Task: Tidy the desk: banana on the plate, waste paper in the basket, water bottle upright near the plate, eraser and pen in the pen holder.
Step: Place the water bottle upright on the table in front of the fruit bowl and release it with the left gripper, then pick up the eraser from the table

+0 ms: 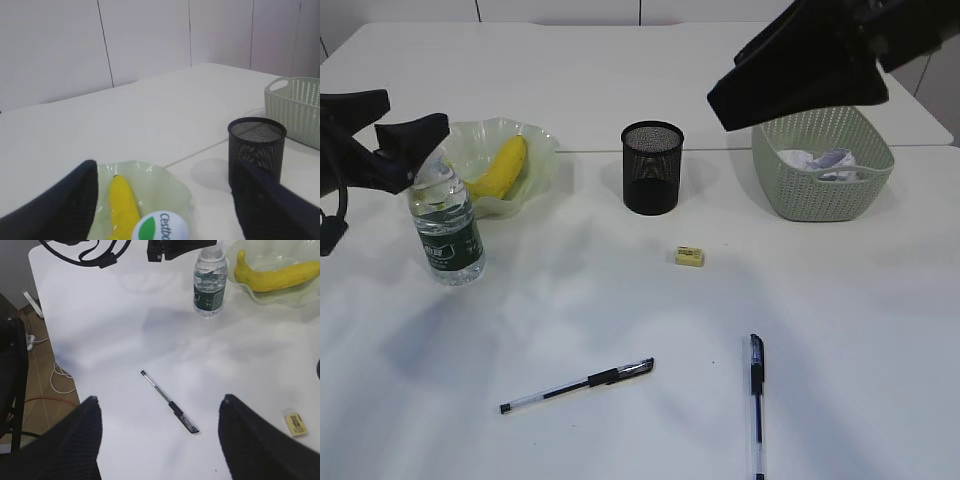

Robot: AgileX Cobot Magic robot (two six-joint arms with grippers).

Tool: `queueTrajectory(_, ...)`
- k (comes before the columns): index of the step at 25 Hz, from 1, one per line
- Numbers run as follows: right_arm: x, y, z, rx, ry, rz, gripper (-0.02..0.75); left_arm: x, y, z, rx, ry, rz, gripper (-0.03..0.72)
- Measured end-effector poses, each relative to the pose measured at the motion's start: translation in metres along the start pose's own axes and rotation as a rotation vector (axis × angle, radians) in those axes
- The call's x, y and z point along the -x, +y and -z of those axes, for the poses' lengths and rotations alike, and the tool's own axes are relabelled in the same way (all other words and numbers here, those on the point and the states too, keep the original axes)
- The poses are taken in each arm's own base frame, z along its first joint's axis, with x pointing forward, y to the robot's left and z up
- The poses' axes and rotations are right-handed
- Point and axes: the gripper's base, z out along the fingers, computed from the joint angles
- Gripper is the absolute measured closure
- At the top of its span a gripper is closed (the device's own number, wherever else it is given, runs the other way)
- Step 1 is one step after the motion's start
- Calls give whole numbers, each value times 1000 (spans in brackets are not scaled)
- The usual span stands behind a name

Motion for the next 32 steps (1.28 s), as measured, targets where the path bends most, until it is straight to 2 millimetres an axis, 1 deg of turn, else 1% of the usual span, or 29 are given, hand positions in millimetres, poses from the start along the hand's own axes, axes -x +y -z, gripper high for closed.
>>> queueTrajectory(5, 0, 0, 0, 0, 0, -10, 202, 18, 0, 9, 36, 66, 18, 95)
queueTrajectory(10, -3, 1, 5, -40, 34, -36, 205, 46, -3, 21, 49, 51, 41, 96)
queueTrajectory(15, -4, 7, 17, -96, 54, -68, 259, 65, -10, 35, 31, 64, 93, 96)
queueTrajectory(17, -3, 10, 21, -113, 53, -75, 269, 71, -12, 40, 24, 79, 109, 96)
queueTrajectory(20, -5, 11, 25, -138, 72, -86, 272, 77, -16, 48, 28, 123, 122, 96)
queueTrajectory(26, -9, 10, 26, -153, 110, -91, 276, 86, -22, 63, 30, 210, 129, 96)
queueTrajectory(32, -11, 8, 27, -179, 137, -79, 277, 87, -26, 71, 21, 273, 153, 98)
